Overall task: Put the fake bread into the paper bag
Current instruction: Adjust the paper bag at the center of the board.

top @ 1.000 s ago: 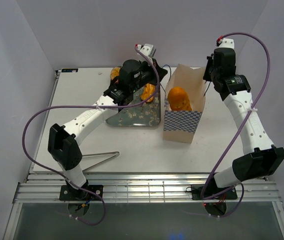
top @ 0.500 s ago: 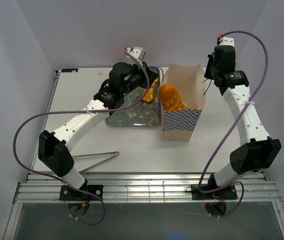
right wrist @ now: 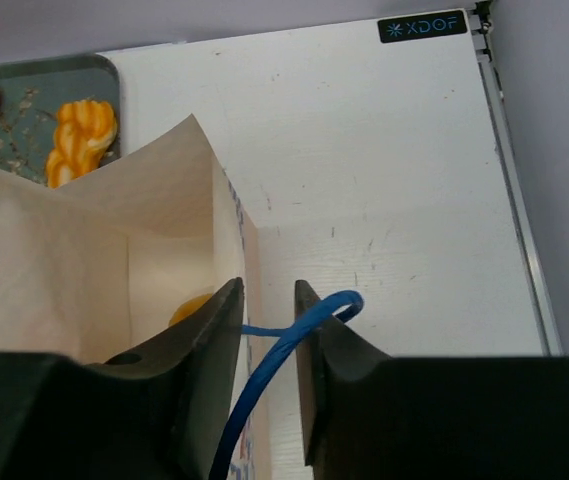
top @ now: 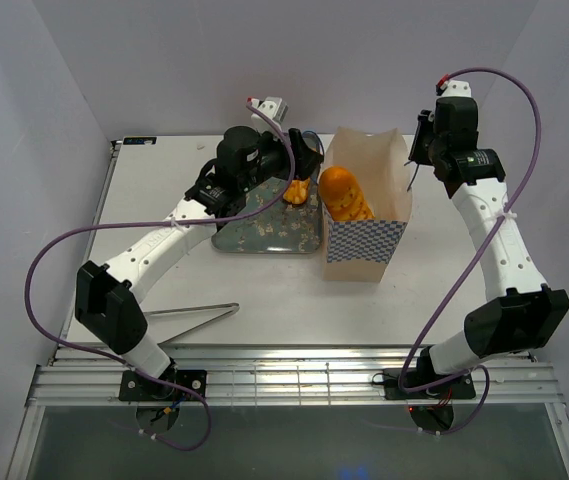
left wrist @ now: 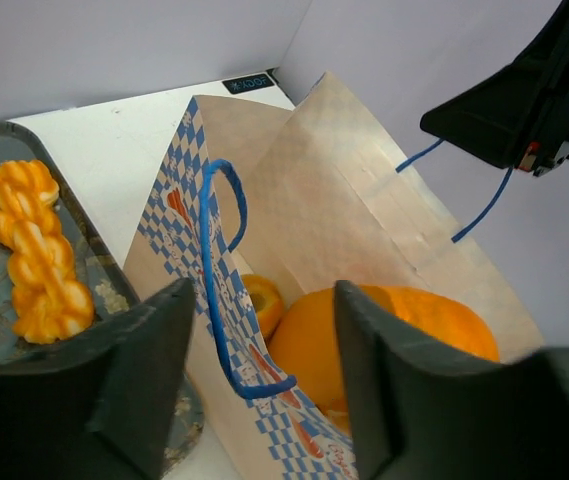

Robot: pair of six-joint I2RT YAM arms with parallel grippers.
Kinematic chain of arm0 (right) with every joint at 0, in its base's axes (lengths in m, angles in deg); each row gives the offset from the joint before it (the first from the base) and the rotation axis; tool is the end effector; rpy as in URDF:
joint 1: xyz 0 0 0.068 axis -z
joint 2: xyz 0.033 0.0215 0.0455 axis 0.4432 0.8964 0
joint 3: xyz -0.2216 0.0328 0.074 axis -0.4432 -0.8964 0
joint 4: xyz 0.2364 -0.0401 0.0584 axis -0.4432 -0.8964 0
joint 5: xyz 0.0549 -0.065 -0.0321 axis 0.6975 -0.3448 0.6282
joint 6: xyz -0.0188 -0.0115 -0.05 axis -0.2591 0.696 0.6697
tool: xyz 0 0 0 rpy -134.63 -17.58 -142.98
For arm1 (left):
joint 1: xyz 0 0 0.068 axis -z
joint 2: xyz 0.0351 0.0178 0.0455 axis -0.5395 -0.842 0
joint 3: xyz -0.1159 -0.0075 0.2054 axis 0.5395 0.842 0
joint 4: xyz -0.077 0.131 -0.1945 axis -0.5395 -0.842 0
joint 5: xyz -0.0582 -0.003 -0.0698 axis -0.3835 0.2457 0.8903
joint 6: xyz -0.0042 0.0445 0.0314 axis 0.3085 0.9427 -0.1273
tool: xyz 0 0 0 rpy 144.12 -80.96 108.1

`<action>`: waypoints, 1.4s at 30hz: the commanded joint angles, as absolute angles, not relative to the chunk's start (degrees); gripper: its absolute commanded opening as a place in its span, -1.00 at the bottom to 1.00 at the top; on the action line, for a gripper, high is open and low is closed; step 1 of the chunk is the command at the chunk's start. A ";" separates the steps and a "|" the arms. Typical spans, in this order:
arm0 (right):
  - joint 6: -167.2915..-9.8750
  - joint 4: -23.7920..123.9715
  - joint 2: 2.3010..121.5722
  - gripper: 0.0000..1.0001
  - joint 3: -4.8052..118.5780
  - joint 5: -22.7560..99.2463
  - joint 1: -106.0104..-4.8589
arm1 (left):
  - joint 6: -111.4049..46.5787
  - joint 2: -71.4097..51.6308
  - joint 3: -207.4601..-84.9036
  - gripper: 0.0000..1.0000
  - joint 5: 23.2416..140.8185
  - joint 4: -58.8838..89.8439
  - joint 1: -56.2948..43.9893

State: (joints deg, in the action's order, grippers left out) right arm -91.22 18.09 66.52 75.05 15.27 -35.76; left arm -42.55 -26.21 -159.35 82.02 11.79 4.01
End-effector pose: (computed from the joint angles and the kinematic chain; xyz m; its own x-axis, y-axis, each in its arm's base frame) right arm 0.3182 0.0431 0.3851 -0.3900 0.0957 -0.9159 0.1450 0.9886 0.0415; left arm 0.2941 -0.2255 0.3580 -0.3642 -0.1854 -0.9127 0.6136 0.6894 -0.3850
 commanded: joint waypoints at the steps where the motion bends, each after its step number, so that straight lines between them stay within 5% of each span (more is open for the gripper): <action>1: -90.56 19.84 63.30 -0.25 74.85 19.87 -35.54 | -43.68 -20.54 -159.09 0.46 82.56 10.83 3.91; 5: -90.73 19.22 61.89 0.00 75.38 22.69 -35.54 | -44.82 -17.55 -160.23 0.95 77.56 6.88 3.82; 14: -90.38 17.99 61.72 0.54 75.73 24.71 -35.54 | -56.59 -3.58 -160.23 0.96 52.45 -15.04 3.73; 20: -91.08 18.52 61.19 0.56 74.77 27.00 -35.62 | -72.21 4.86 -153.15 0.96 47.76 -36.42 3.65; 32: -92.58 21.59 57.41 0.53 68.71 31.83 -35.54 | -94.30 22.88 -126.32 0.96 46.80 -46.47 3.65; 42: -93.55 22.21 55.21 0.53 67.47 32.63 -35.54 | -108.01 10.16 -122.53 0.96 46.69 -51.40 2.95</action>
State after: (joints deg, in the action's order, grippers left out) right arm -93.17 19.57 56.80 67.69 31.99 -35.74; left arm -100.47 14.49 -123.53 46.68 -48.80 3.64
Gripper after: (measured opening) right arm 0.765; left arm 0.978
